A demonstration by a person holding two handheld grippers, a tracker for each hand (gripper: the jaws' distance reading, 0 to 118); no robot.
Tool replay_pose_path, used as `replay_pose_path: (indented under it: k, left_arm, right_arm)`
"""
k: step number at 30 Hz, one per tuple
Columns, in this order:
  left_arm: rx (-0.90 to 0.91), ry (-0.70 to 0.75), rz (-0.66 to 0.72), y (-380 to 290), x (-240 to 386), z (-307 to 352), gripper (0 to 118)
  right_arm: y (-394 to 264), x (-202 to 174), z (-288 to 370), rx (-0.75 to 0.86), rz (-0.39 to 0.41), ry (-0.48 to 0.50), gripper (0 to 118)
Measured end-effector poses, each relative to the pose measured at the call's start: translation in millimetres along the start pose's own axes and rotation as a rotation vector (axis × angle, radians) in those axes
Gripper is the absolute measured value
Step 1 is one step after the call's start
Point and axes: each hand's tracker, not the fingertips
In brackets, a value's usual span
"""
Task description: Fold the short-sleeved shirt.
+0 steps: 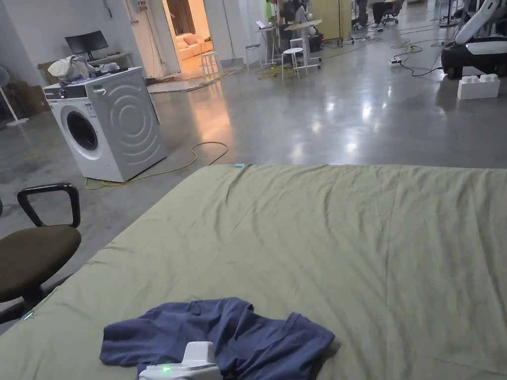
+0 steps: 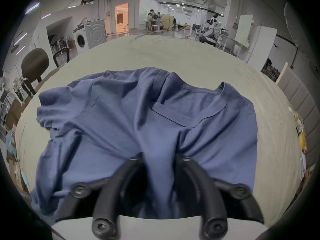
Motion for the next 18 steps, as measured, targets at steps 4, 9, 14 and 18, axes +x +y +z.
replay_pose_path:
  k: [4,9,14,18]
  left_arm:
    - [-0.026,-0.02,0.084,11.8,-1.3,6.8,8]
    - [0.127,-0.141,0.229,41.8,15.5,54.0,8]
    - [0.167,-0.288,0.142,73.8,83.0,74.9,8]
    - [0.192,-0.449,0.029,88.3,173.5,81.0,8]
  right_arm:
    - [-3.8,8.0,14.5,0.032,-0.047,0.014,0]
    - [-12.3,25.7,32.8,0.058,-0.067,0.002,0]
    - [-22.1,44.2,52.3,0.101,-0.161,-0.033,0]
    - [-27.2,57.0,68.9,0.113,-0.194,-0.07,0]
